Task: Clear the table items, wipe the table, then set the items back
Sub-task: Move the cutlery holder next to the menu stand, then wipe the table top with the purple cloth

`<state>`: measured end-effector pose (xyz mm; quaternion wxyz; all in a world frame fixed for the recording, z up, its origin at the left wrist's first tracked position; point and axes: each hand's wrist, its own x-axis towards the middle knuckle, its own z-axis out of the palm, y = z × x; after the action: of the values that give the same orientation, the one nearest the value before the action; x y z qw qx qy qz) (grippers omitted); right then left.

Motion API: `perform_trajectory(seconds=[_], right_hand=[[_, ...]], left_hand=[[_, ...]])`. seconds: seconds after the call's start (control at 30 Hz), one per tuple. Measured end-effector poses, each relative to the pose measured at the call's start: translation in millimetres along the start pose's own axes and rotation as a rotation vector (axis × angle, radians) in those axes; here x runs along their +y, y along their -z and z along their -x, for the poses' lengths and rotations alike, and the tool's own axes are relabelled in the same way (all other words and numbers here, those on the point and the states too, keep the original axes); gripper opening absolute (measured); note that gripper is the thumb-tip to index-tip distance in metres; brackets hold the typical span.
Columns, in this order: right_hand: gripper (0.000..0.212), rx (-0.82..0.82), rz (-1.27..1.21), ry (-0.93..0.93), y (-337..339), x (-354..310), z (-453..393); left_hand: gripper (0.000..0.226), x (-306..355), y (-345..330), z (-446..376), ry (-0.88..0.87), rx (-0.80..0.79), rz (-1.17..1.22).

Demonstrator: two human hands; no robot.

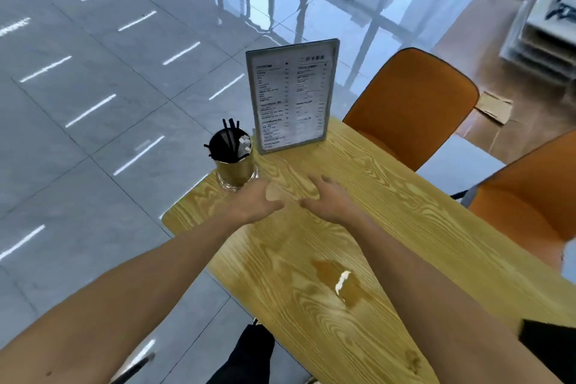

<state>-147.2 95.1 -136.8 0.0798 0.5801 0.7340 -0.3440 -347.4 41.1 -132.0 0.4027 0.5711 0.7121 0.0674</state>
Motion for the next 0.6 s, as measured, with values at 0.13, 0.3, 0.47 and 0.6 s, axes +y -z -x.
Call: perform_trajectory(seconds=[0.13, 0.3, 0.47, 0.6], right_hand=[[0.078, 0.073, 0.039, -0.093, 14, 54, 50], [0.077, 0.195, 0.070, -0.220, 29, 125, 124], [0.075, 0.295, 0.036, -0.343, 35, 195, 205], [0.075, 0.371, -0.021, -0.429, 31, 245, 268]], left_hand=[[0.078, 58, -30, 6, -0.140, -0.022, -0.183], [0.085, 131, -84, 21, -0.282, 0.003, -0.348], [0.088, 202, -141, 48, -0.448, -0.035, -0.445], [0.086, 246, -191, 72, -0.587, -0.086, -0.422]])
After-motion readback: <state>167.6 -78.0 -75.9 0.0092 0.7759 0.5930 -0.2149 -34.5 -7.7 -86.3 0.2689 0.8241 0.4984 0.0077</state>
